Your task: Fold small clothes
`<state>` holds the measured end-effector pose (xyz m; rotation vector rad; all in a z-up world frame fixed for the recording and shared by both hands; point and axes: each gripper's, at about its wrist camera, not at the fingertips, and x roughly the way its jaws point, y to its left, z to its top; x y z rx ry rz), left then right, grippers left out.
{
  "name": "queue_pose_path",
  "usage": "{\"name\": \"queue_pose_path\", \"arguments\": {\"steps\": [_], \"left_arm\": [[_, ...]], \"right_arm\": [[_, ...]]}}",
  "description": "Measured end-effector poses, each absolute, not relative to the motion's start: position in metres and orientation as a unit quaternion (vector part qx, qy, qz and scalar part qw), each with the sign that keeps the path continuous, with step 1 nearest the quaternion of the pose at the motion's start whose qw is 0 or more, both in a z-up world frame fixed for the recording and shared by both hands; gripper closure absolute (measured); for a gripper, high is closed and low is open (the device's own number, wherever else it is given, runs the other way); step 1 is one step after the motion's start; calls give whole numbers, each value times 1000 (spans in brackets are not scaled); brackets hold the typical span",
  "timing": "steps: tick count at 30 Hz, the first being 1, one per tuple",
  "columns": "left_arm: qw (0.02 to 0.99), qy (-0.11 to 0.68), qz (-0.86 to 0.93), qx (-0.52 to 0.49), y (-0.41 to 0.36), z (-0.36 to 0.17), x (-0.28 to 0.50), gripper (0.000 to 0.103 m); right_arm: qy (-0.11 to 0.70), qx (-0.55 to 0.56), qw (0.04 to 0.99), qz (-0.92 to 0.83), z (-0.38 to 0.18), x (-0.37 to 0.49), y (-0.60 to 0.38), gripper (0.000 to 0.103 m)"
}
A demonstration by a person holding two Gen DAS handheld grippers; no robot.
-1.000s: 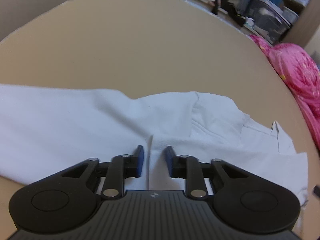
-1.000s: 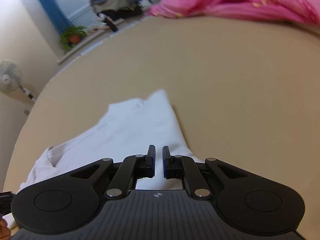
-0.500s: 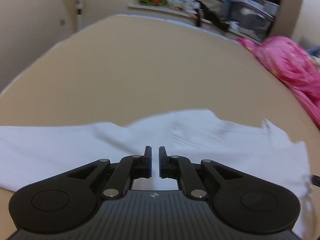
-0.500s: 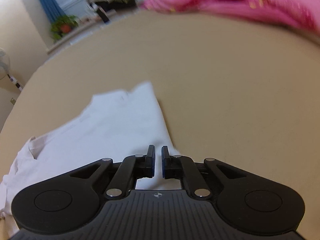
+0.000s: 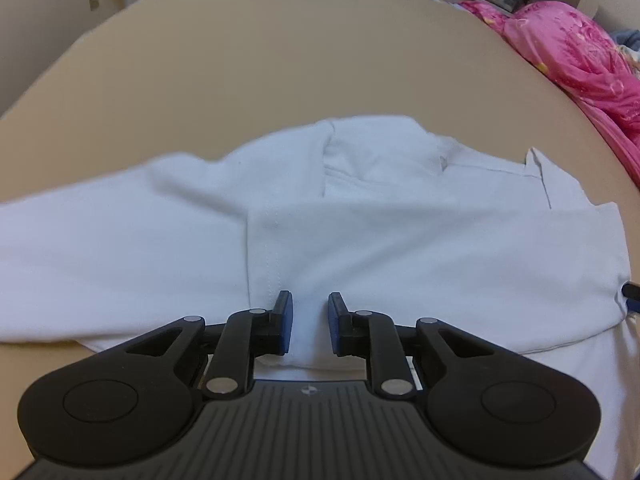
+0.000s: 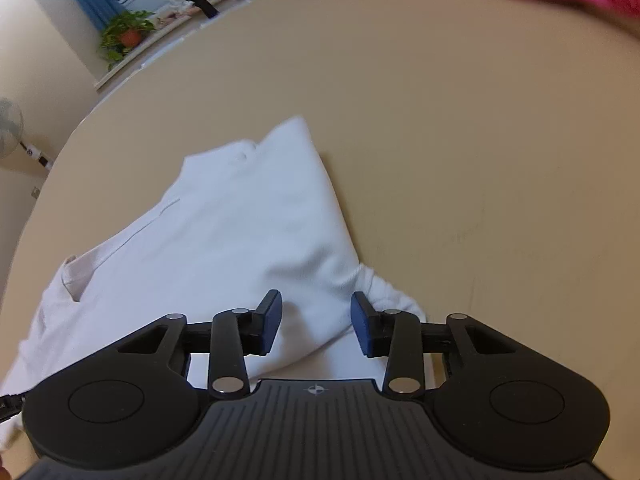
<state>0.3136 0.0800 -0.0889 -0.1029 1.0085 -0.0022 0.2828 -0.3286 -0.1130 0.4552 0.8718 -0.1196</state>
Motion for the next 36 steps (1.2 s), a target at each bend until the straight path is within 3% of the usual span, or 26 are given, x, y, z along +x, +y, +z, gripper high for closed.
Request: {"name": "queue_pose_path", "arguments": {"steps": [3,9,11,13,16,18,26,36], "left_arm": [[896,438,27,-67,97,-57,300,67],[917,375,104,-86,153,-2,275,67],[924,352,127,-77,173,4,267,62],[924,343,157,-70,190,-4,261,60],[907,362,200,-80,221,-35,261,60],[885,389,227,-117,243,-48,272,60],[842,363,297,-265,316,-56,270,60],[767,361,424,-319,371,-66,244,60]], "right_arm": [[390,192,899,-49,-101,289,-322,62],[361,174,916,-35,-91,274,-316,62],[353,171,919,-25,-88,273,-310,62],[347,168,923,-13,-85,271,-305,61],[343,161,925,-4,-81,263,-300,50],[344,158,926,-5,-82,261,-300,50],[353,166,921,15,-87,267,-291,50],[373,152,915,26,-93,271,-282,50]]}}
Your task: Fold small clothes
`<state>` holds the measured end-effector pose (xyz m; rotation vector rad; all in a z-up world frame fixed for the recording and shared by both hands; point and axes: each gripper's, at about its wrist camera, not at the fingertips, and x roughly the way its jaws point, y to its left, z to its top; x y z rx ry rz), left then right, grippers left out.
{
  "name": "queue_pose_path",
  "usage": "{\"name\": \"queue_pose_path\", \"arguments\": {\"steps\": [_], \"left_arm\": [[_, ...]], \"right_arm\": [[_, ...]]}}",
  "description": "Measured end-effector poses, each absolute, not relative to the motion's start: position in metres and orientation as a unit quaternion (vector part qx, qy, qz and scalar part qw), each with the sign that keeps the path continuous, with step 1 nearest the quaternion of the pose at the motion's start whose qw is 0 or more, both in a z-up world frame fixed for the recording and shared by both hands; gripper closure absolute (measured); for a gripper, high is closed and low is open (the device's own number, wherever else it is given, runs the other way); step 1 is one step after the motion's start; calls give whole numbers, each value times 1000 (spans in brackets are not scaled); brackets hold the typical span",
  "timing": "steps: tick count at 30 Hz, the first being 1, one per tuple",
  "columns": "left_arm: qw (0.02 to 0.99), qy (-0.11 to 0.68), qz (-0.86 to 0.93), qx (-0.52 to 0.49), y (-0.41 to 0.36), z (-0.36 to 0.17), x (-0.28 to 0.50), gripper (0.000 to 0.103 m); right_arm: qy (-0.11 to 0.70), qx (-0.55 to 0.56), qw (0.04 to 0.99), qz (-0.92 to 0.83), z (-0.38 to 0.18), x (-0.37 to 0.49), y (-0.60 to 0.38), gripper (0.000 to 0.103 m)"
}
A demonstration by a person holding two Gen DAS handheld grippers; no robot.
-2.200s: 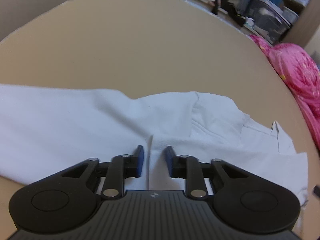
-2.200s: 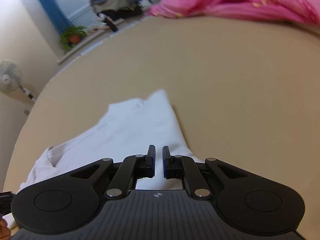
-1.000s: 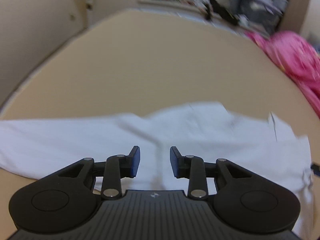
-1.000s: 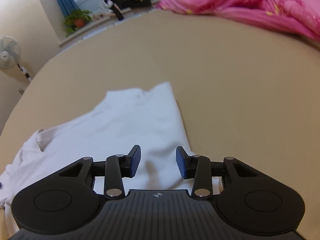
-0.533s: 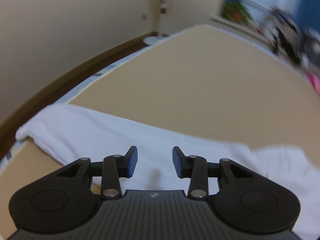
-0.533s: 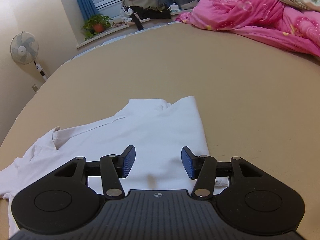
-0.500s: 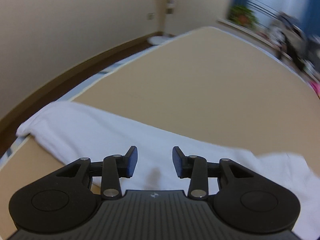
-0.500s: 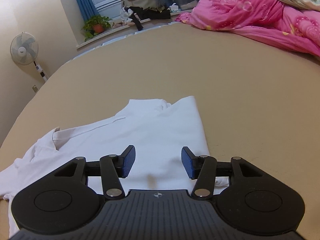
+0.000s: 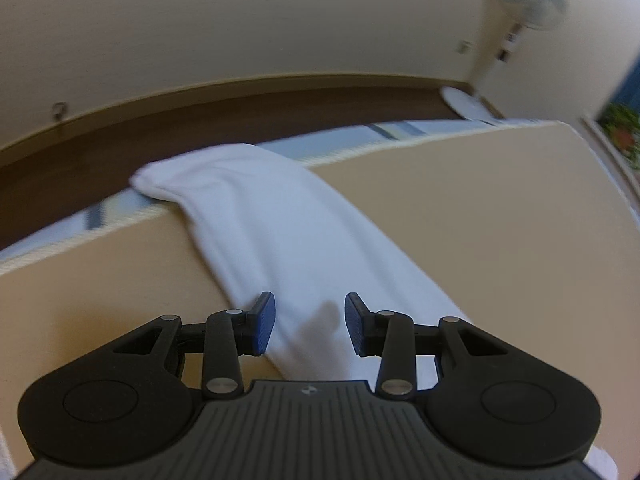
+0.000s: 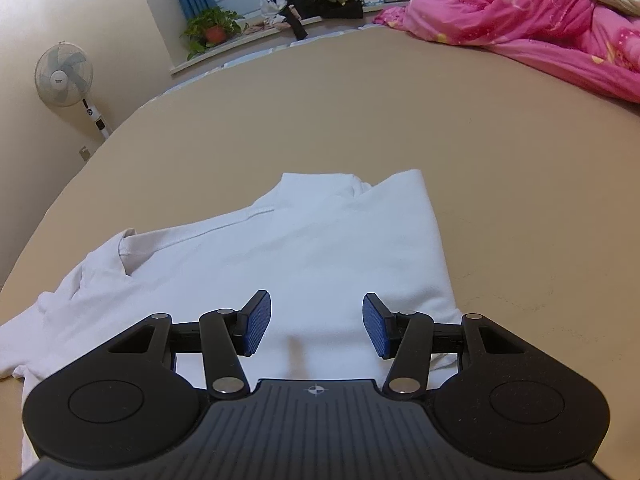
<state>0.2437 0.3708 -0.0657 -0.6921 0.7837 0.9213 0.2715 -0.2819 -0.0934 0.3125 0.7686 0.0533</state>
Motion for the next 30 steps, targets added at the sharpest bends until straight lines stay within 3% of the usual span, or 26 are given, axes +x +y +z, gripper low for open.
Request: {"name": "queue_pose_path", "arguments": {"steps": [21,22,23,24,30], "left_arm": [[730,370,487,-305,375,-73,230,65],[732,367,488,-301,376,-73,231,68],[735,366,487,-299,376,-73,231,79],[739,365,485,-294,377,-74,233,99],[807,320,459,-191,341,-44,247,100]], "right_arm": [[429,120,896,-3,-112,275,-284,51],[429,120,895,-3,-112,275,-284,51],[429,119,895,-3,-112,275,-284,51],[429,118,895,-3,-112,276,-284,51],[431,117,895,-1,-111,277,-284,51]]}}
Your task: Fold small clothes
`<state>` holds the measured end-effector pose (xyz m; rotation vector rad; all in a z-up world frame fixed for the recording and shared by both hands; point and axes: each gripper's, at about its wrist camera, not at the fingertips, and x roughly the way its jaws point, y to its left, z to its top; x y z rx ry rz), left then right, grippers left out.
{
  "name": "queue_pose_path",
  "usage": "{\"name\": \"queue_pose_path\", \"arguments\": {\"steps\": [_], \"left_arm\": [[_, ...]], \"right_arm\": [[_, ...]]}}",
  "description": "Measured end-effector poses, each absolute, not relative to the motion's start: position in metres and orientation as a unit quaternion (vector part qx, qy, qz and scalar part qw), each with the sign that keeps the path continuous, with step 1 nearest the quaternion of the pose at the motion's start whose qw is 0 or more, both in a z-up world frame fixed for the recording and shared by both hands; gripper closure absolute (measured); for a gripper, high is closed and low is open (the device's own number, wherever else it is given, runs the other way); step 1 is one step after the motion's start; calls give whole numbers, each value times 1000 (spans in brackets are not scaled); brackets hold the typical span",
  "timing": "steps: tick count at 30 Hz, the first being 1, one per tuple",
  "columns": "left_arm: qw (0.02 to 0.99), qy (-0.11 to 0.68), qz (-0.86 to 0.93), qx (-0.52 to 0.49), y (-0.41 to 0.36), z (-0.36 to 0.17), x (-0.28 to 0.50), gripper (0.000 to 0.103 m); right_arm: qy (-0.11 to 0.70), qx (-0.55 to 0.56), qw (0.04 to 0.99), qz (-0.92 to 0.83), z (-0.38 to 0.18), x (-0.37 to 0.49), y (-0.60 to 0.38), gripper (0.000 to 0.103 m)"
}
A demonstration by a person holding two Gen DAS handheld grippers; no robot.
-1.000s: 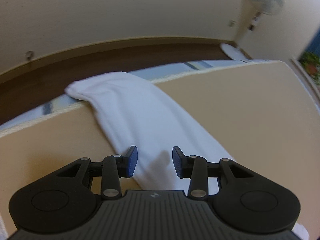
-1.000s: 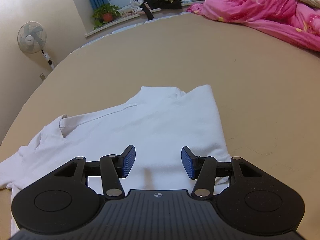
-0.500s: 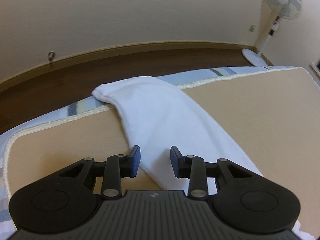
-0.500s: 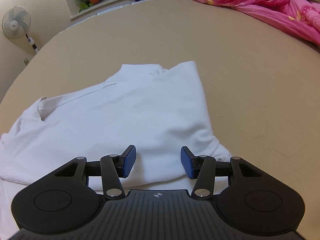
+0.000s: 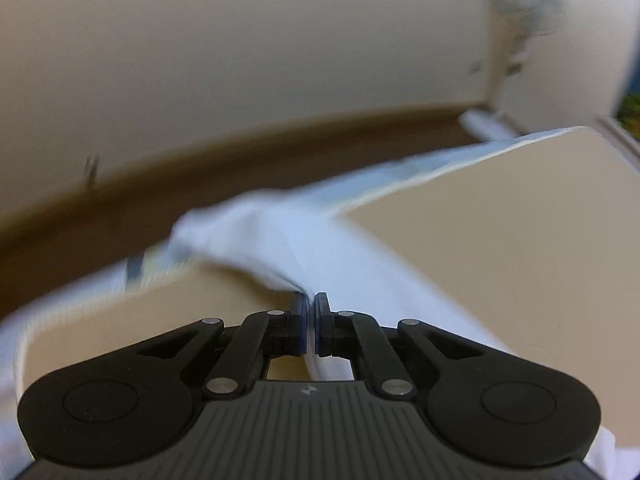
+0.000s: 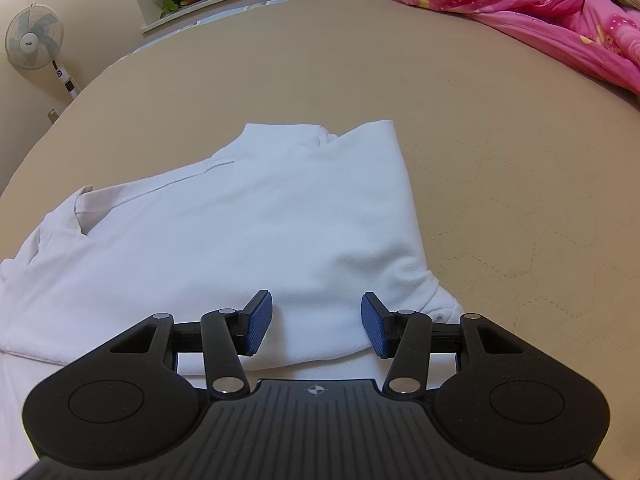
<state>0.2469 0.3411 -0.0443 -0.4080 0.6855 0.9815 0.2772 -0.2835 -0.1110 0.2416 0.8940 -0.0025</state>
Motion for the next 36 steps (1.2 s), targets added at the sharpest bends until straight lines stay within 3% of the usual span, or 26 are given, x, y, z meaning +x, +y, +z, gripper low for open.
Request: {"name": "queue_pose_path", "arguments": {"steps": [6,8,9,11,17,21,25,34,35,36], "left_arm": [[962,205,182,3,158,-1,255,100],[977,204,27,53,80,-7,243,95],[971,220,-56,82,43,-14,235,86],[956,226,-151,111,-1,-23,219,85],[956,287,-55,33,52,-35,255,86],[937,345,46,-16,103,-49,291,86],[923,373,77,-62,140,-54,299,86],[927,352,104,-76,169,-35,291,86],[926,351,109,-81,173,-33,291,86],[925,351,115,-88,180,-31,290,86]], "right_arm": [[432,110,895,1,-111,278,-282,51],[431,108,896,0,-111,278,-280,51],[431,106,896,-1,-111,278,-278,51],[431,100,897,-1,-112,278,-276,51],[419,104,902,0,-109,274,-275,52],[380,150,913,23,-102,270,-278,68],[353,219,907,62,-101,271,-280,67],[358,242,898,88,-128,320,-271,59],[357,236,898,101,-127,322,-267,64],[353,229,900,113,-124,323,-263,86]]}}
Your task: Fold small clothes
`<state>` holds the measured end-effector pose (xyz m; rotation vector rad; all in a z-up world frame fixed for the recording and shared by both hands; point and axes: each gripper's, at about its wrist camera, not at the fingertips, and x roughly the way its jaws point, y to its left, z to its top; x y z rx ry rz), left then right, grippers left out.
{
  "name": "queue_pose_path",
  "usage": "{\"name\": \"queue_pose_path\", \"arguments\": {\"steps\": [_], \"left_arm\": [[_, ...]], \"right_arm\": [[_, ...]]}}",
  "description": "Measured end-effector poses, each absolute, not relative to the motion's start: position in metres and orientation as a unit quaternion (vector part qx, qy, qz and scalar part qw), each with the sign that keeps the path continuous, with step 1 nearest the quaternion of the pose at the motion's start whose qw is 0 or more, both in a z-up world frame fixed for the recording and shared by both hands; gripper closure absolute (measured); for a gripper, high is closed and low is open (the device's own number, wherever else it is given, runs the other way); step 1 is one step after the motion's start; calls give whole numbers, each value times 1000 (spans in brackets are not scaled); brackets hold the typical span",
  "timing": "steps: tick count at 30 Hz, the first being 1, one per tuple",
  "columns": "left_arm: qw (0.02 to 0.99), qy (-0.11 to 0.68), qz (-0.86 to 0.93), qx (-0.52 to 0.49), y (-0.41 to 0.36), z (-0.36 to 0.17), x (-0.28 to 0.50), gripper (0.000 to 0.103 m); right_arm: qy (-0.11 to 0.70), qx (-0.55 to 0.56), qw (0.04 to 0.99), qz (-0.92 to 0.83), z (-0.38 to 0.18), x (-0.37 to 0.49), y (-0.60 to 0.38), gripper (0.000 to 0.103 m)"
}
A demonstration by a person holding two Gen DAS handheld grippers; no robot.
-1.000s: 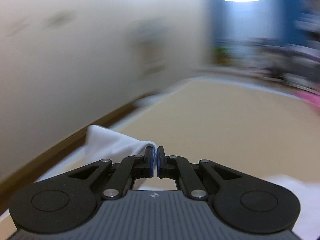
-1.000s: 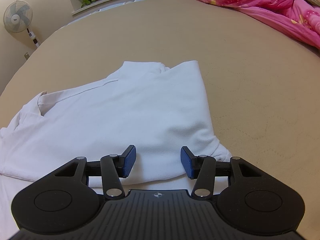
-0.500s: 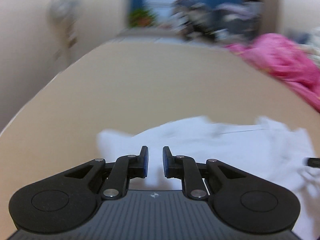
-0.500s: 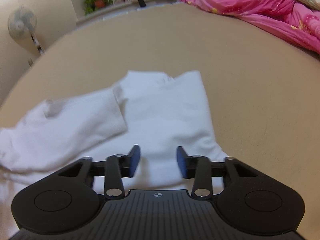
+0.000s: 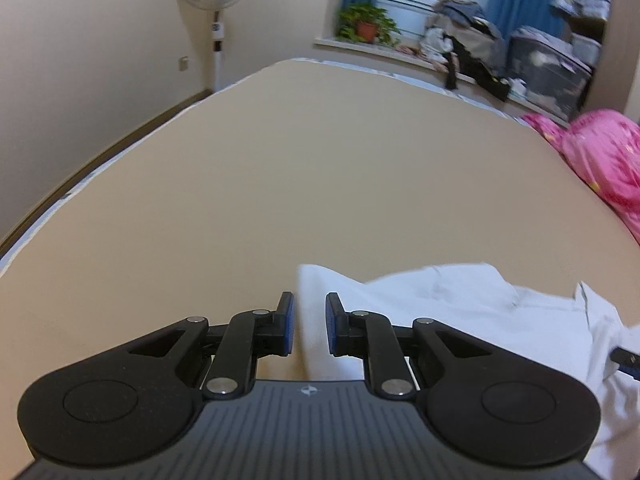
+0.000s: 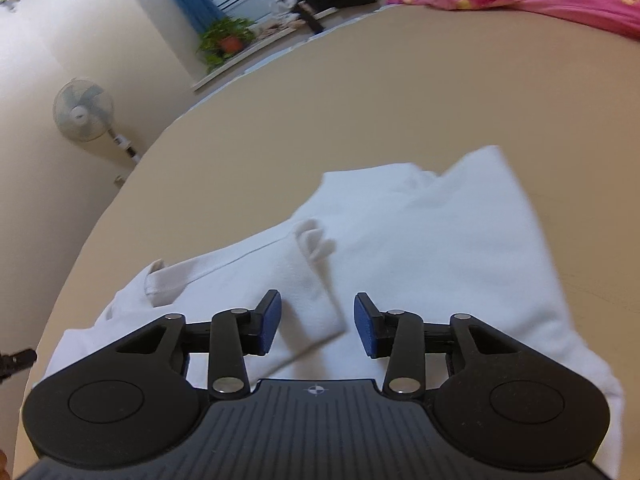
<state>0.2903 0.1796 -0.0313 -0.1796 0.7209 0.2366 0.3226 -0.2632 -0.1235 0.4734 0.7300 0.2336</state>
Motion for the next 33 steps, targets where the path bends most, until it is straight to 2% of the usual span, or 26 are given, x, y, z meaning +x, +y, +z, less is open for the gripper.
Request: {"name": "queue_pose_path", "arguments": {"steps": [1,7,9,12,14,16,20,22,23,25,29,32,33], "left_arm": [[924,351,117,-93,185,-29,290,86],[925,343,104,-126,204,-13,283,86],[922,355,77,-133,198,-15,287,84],[913,384,31,-132,184,-25,290,78],[907,401,18,-129,176,-32,291,78],[899,420,-1,-127,169,-39,291,78],[880,469,-13,-76,156,-62,295,78],[865,501,9,-18,146,-78,298,70],[866,499,14,-9,146,-80,297,61],[870,493,20,-5,145,-75,297,61],[882,472,8,-2,138,-66,291,61],[876,481,17,24,134,-72,295,61],[876,481,18,27,134,-74,294,60]], "right_arm": [[345,217,904,127,-116,322,-260,101],[239,227,934,135,-25,282,-295,102],[214,223,945,107,-10,259,-316,102],[240,211,946,47,-38,250,-341,101],[315,208,926,19,-80,263,-349,101],[354,213,910,-15,-103,276,-351,101],[366,207,906,-41,-109,285,-353,102],[380,194,900,-88,-108,286,-360,102],[375,194,900,-109,-108,284,-365,102],[348,209,907,-114,-103,282,-370,102],[312,233,921,-5,-87,281,-355,97],[396,171,902,-10,-106,293,-334,80],[414,158,896,-18,-114,294,-331,80]]}}
